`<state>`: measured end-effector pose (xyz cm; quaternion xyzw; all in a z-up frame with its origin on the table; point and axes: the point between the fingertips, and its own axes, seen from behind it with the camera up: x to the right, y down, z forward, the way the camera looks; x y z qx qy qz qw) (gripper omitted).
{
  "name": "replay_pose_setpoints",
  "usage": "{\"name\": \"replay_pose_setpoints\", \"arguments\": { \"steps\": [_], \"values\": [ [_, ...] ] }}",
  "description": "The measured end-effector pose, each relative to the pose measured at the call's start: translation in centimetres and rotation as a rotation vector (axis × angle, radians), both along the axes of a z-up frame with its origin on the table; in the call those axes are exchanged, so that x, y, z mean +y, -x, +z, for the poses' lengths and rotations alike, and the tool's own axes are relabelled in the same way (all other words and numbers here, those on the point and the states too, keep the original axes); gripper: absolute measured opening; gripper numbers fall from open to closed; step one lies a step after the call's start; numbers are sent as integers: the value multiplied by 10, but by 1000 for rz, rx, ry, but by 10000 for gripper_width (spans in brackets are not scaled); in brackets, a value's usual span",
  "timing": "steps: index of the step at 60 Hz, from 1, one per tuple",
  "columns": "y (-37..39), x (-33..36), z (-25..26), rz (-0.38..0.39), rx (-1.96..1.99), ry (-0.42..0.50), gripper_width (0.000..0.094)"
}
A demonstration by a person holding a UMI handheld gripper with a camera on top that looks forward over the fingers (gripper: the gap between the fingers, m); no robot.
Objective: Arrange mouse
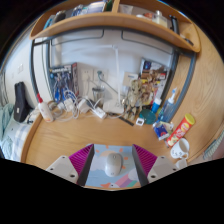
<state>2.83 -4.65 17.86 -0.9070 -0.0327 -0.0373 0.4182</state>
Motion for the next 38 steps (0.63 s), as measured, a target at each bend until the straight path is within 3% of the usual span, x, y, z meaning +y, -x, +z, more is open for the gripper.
{"name": "replay_pose_setpoints", "arguments": {
  "steps": [7,17,38],
  "values": [
    [12,1,60,-4,19,-93,746],
    [41,-4,104,20,43,-141,744],
    [72,-23,106,31,50,-118,743]
  ]
}}
